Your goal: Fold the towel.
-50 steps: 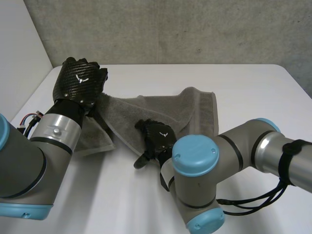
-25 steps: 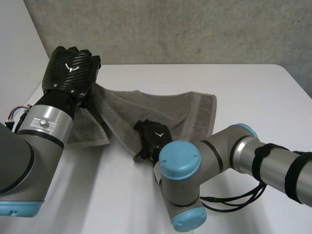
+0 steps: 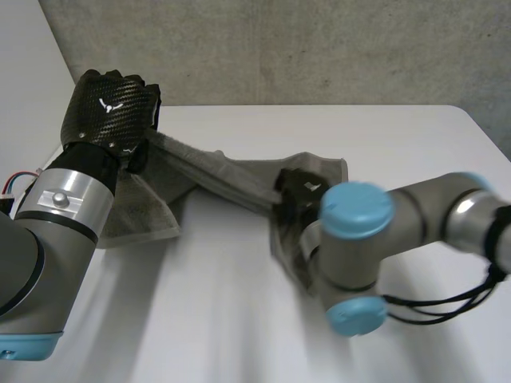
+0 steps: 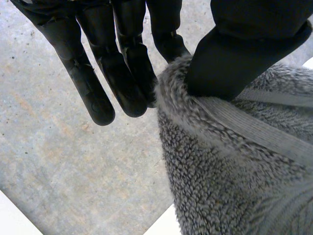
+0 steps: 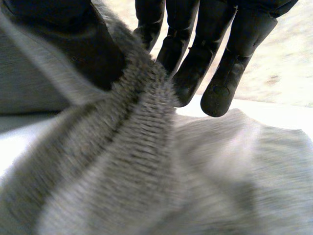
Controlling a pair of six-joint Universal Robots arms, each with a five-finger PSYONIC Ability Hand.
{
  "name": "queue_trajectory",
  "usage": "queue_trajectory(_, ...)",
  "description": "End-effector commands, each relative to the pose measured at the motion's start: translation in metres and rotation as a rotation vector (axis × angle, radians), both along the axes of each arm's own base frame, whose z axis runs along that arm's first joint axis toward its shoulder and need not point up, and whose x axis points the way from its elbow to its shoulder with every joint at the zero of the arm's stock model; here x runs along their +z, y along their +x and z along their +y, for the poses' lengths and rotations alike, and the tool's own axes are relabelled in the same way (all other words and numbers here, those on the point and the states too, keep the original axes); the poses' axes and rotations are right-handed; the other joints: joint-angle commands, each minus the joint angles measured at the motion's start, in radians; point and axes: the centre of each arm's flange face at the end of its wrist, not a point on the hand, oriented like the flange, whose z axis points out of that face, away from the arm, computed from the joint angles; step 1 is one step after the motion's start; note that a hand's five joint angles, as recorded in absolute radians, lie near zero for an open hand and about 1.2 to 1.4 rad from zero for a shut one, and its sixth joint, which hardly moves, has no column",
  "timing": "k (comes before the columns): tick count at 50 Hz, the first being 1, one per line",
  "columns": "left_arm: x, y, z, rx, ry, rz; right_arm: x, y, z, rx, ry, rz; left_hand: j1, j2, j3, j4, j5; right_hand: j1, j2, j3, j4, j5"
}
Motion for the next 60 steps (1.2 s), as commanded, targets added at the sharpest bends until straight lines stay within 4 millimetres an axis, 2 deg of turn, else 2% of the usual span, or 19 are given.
queue_trajectory(1, -0.006, 0.001, 0.000, 0.003, 0.018, -0.008, 0.032, -0.032, -0.013, -0.037, -0.038, -0.001, 0.232, 0.180, 0.180, 0.178, 0.207, 0.064, 0.086, 0.094, 0.062, 0.072)
queue_trajectory(7, -0.022, 0.007, -0.003, 0.021, 0.061, -0.032, 0.075, -0.062, -0.028, -0.064, -0.114, -0.040, 0.232, 0.180, 0.180, 0.178, 0.207, 0.064, 0.086, 0.094, 0.062, 0.072)
queue_trajectory(14, -0.058, 0.008, -0.008, 0.025, 0.167, -0.087, 0.093, -0.073, -0.030, 0.023, -0.185, 0.056, 0.232, 0.180, 0.180, 0.178, 0.207, 0.064, 0.086, 0.094, 0.062, 0.072)
queue_trajectory(24, -0.098, 0.006, -0.010, 0.020, 0.286, -0.153, 0.080, -0.078, -0.013, 0.175, -0.086, 0.255, 0.232, 0.180, 0.180, 0.178, 0.207, 0.064, 0.086, 0.094, 0.062, 0.072)
queue_trajectory(30, -0.119, 0.003, -0.017, 0.021, 0.341, -0.195, 0.041, -0.075, -0.007, 0.309, 0.010, 0.474, 0.232, 0.180, 0.180, 0.178, 0.207, 0.064, 0.086, 0.094, 0.062, 0.072)
queue_trajectory(33, -0.127, -0.001, -0.026, 0.021, 0.341, -0.224, 0.030, -0.076, -0.010, 0.366, -0.007, 0.630, 0.232, 0.180, 0.180, 0.178, 0.207, 0.064, 0.086, 0.094, 0.062, 0.072)
queue_trajectory(38, -0.128, -0.012, -0.058, 0.033, 0.267, -0.284, 0.045, -0.070, -0.038, 0.332, -0.154, 0.759, 0.232, 0.180, 0.180, 0.178, 0.207, 0.064, 0.086, 0.094, 0.062, 0.072)
queue_trajectory(41, -0.112, -0.024, -0.088, 0.050, 0.155, -0.318, 0.076, -0.061, -0.070, 0.217, -0.316, 0.721, 0.232, 0.180, 0.180, 0.178, 0.207, 0.064, 0.086, 0.094, 0.062, 0.072)
queue_trajectory(43, -0.073, -0.035, -0.121, 0.080, -0.009, -0.295, 0.097, -0.054, -0.084, 0.167, -0.435, 0.681, 0.232, 0.180, 0.180, 0.178, 0.207, 0.064, 0.086, 0.094, 0.062, 0.072)
queue_trajectory(44, -0.073, -0.035, -0.121, 0.080, -0.010, -0.295, 0.118, -0.048, -0.093, 0.119, -0.554, 0.639, 0.232, 0.180, 0.180, 0.178, 0.207, 0.064, 0.086, 0.094, 0.062, 0.072)
queue_trajectory(45, -0.045, -0.040, -0.135, 0.099, -0.110, -0.254, 0.142, -0.043, -0.103, 0.053, -0.698, 0.585, 0.232, 0.180, 0.180, 0.178, 0.207, 0.064, 0.086, 0.094, 0.062, 0.072)
queue_trajectory(46, -0.014, -0.042, -0.147, 0.121, -0.224, -0.193, 0.142, -0.043, -0.103, 0.052, -0.699, 0.585, 0.232, 0.180, 0.180, 0.178, 0.207, 0.064, 0.086, 0.094, 0.062, 0.072)
queue_trajectory(47, -0.014, -0.042, -0.147, 0.121, -0.225, -0.193, 0.165, -0.040, -0.108, -0.003, -0.828, 0.535, 0.232, 0.180, 0.180, 0.178, 0.207, 0.064, 0.086, 0.094, 0.062, 0.072)
queue_trajectory(48, 0.018, -0.045, -0.154, 0.142, -0.350, -0.125, 0.165, -0.040, -0.108, -0.003, -0.830, 0.535, 0.232, 0.180, 0.180, 0.178, 0.207, 0.064, 0.086, 0.094, 0.062, 0.072)
queue_trajectory(49, 0.019, -0.045, -0.154, 0.142, -0.351, -0.124, 0.194, -0.039, -0.106, -0.065, -0.964, 0.475, 0.232, 0.180, 0.180, 0.178, 0.207, 0.064, 0.086, 0.094, 0.062, 0.072)
queue_trajectory(50, 0.047, -0.045, -0.157, 0.159, -0.469, -0.055, 0.224, -0.041, -0.099, -0.123, -1.077, 0.421, 0.232, 0.180, 0.180, 0.178, 0.207, 0.064, 0.086, 0.094, 0.062, 0.072)
queue_trajectory(53, 0.081, -0.046, -0.155, 0.173, -0.642, 0.057, 0.254, -0.048, -0.086, -0.152, -1.152, 0.379, 0.232, 0.180, 0.180, 0.178, 0.207, 0.064, 0.086, 0.094, 0.062, 0.072)
queue_trajectory(56, 0.100, -0.046, -0.146, 0.168, -0.730, 0.124, 0.251, -0.048, -0.084, -0.109, -1.128, 0.391, 0.232, 0.180, 0.180, 0.178, 0.207, 0.064, 0.086, 0.094, 0.062, 0.072)
queue_trajectory(60, 0.088, -0.040, -0.143, 0.164, -0.675, 0.097, 0.235, -0.049, -0.084, -0.047, -1.053, 0.430, 0.232, 0.180, 0.180, 0.178, 0.207, 0.064, 0.086, 0.094, 0.062, 0.072)
